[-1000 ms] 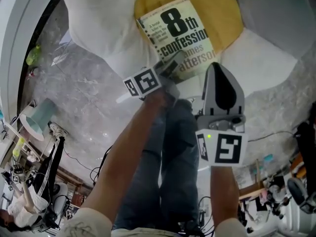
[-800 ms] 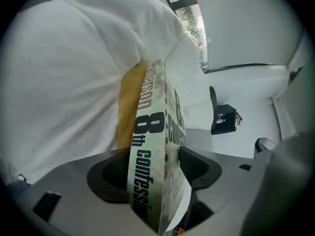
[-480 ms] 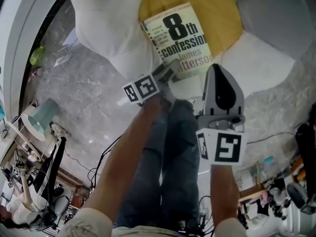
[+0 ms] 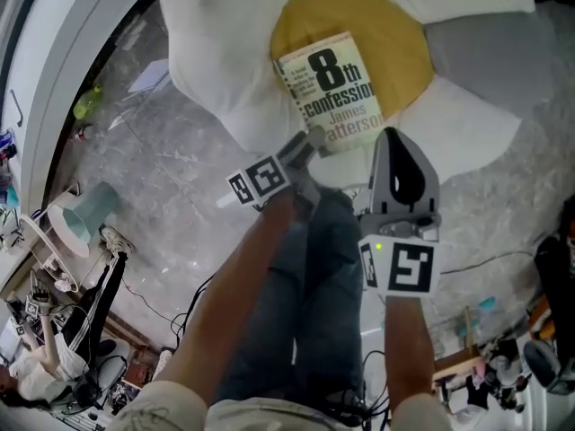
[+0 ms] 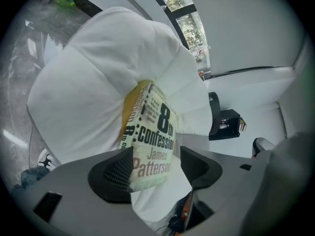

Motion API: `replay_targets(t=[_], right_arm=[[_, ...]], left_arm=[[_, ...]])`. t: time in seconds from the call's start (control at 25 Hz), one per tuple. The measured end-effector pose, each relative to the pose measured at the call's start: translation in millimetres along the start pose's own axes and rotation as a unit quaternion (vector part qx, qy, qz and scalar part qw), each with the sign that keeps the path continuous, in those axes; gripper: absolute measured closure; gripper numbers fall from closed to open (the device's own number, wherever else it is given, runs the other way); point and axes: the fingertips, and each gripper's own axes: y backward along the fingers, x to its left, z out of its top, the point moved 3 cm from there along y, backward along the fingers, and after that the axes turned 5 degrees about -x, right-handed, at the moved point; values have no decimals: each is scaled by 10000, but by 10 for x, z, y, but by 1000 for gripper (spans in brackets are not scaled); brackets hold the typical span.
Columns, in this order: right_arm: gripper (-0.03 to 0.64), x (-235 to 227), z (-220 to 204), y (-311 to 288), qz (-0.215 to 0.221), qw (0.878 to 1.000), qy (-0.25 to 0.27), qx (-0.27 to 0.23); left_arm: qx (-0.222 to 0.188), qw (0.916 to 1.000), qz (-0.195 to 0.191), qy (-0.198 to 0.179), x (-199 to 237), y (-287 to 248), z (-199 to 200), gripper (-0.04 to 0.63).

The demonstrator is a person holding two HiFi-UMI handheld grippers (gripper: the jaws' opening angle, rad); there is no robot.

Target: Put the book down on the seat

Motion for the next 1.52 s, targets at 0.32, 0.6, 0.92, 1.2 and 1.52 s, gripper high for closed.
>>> replay_targets(t=[0.32, 0.6, 0.92, 1.2, 1.52], right_arm=[[614, 26, 804, 163, 72, 9994, 49, -346], [614, -11, 1704, 586, 148, 9976, 46, -682], [614, 53, 2789, 1224, 148, 9907, 328, -1312], [614, 245, 3701, 1858, 126, 9785, 603, -1967], [614, 152, 4475, 2428, -275, 9681, 461, -2447]], left_arm=[[-517, 9953, -820, 82, -1089, 287, 392, 309], [-1086, 9844, -1334, 359, -2221, 791, 584, 397], [-1415, 9682, -2005, 489, -3652, 1520, 842, 581], [-1436, 9454, -2884, -484, -4971, 2285, 865, 588], [-2144, 8699, -2165, -3878, -6001, 3036, 878, 588]])
